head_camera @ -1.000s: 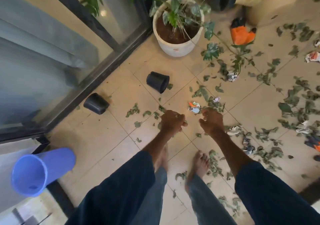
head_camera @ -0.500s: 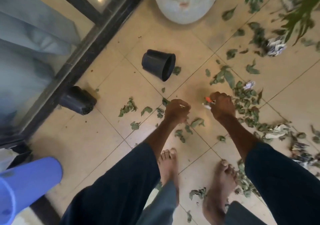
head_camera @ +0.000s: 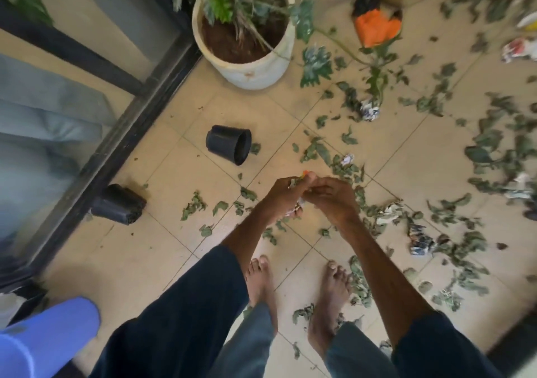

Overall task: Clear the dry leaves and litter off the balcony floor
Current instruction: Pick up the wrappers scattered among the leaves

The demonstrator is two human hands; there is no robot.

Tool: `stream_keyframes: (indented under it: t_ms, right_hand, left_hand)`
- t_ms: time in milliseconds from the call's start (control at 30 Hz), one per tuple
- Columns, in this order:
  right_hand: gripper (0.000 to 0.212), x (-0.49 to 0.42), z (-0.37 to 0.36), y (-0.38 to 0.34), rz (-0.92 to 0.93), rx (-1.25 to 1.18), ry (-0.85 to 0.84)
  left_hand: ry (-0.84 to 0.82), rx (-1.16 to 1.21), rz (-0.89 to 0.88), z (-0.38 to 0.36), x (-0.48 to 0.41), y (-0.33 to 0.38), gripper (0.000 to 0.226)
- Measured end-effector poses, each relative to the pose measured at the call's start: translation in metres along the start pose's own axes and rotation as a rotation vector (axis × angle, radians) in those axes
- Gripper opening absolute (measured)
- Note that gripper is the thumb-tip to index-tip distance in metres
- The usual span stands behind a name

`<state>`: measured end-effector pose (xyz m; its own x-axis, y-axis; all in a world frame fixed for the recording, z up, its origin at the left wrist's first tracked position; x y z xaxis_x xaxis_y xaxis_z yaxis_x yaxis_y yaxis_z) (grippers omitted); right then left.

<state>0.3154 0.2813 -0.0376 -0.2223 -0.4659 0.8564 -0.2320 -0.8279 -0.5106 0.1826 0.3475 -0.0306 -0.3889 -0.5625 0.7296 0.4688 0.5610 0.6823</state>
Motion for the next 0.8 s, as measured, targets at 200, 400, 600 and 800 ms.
stream_keyframes:
  t_ms: [200, 400, 600, 800]
  right_hand:
    - [0.034, 0.055, 0.045, 0.010, -0.144, -0.426, -0.127]
    - [0.013, 0.079, 0.136, 0.063, -0.366, -0.337, 0.254]
    - [0.010, 0.050, 0.184, 0.130, -0.466, -0.123, 0.496]
    - [0.047, -0.020, 0.183, 0.134, -0.460, -0.039, 0.665]
  left_hand:
    - [0.119, -0.282, 0.060, -0.016, 0.018, 0.026, 0.044]
    - [0.080, -0.364, 0.045, -0.068, 0.040, 0.077, 0.046]
    - [0.002, -0.495, -0.037, -0.123, 0.020, 0.062, 0.052]
    - [-0.052, -0.497, -0.039, -0.150, -0.019, 0.023, 0.049]
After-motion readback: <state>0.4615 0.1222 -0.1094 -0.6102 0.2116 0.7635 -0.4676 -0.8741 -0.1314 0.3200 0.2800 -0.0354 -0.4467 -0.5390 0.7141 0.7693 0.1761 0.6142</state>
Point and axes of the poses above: each hand's wrist, its own x-axis away from the middle knuckle, its own z-axis out of the back of the hand, y = z × x, the point moved 2 cm from there along -x, towards the middle knuckle, and after that the axes turned 13 degrees about -z, right-handed, at the moved point
